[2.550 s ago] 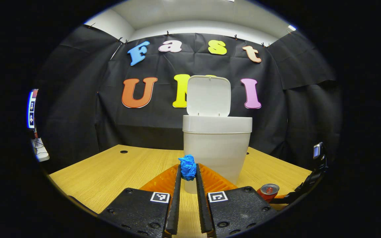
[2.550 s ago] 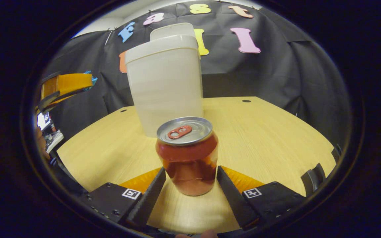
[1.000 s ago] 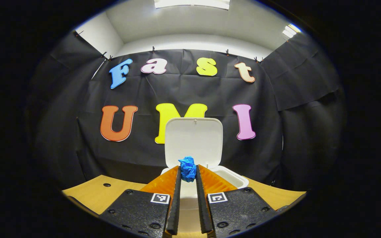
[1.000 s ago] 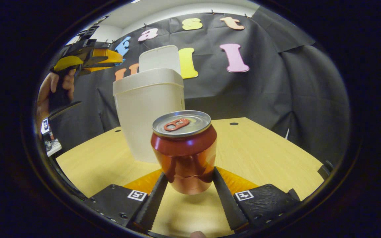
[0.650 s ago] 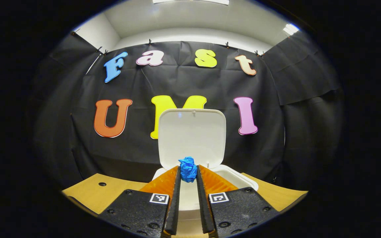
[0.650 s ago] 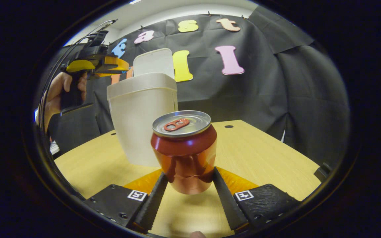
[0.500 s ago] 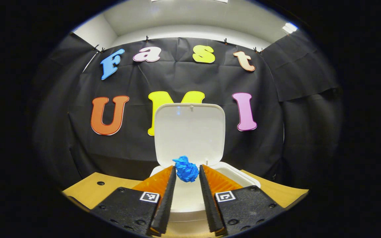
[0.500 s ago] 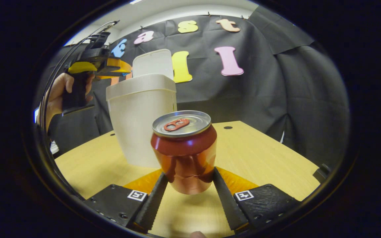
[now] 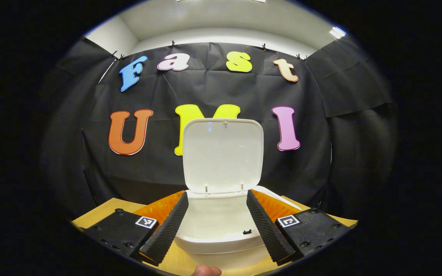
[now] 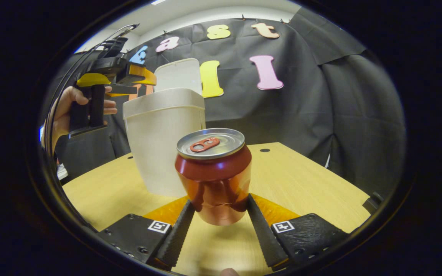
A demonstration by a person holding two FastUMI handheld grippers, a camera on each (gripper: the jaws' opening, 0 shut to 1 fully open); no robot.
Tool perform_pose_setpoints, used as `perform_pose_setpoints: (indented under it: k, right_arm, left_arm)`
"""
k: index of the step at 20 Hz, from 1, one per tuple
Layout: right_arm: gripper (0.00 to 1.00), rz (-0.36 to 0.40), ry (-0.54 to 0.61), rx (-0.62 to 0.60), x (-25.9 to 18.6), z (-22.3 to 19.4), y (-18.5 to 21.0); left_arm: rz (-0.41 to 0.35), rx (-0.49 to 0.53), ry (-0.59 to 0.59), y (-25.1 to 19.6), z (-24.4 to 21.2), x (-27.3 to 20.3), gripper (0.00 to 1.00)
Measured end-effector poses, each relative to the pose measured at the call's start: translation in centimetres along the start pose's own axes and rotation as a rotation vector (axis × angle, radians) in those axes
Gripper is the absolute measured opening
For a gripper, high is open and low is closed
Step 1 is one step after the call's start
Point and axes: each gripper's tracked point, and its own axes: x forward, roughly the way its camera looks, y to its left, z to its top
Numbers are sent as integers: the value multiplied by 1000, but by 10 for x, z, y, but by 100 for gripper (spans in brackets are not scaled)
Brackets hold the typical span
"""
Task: Press the lid of the desktop garbage bin to open it, pick up the crumpled paper on the desktop and throw it into the bin, then pick up the pop can on the desktop and drop it into the bin, and finally close the garbage bin lid.
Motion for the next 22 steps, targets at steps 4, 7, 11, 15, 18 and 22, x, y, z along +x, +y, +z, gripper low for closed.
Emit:
perform_pose_setpoints:
  k: [4,7,11,15,18,22]
  right_arm:
    - [81,21,-37,-18,-8,22,9]
    - [81,32,-57,-44,-9,41,14]
    - [81,52,-92,-86,-11,80,22]
    - [81,107,-154,-140,-9,134,42]
    - [81,154,-166,-131,2,168,58]
    - [81,208,-168,-125,22,206,83]
  left_arm:
    - [7,-10,-15,8,6,-15,98]
    - [19,-8,-36,20,11,-26,98]
    - [39,-13,-48,40,13,-43,98]
    - [54,-35,-54,65,14,-60,98]
    - [90,-14,-52,88,10,-77,98]
    - [129,1,-47,114,4,-99,98]
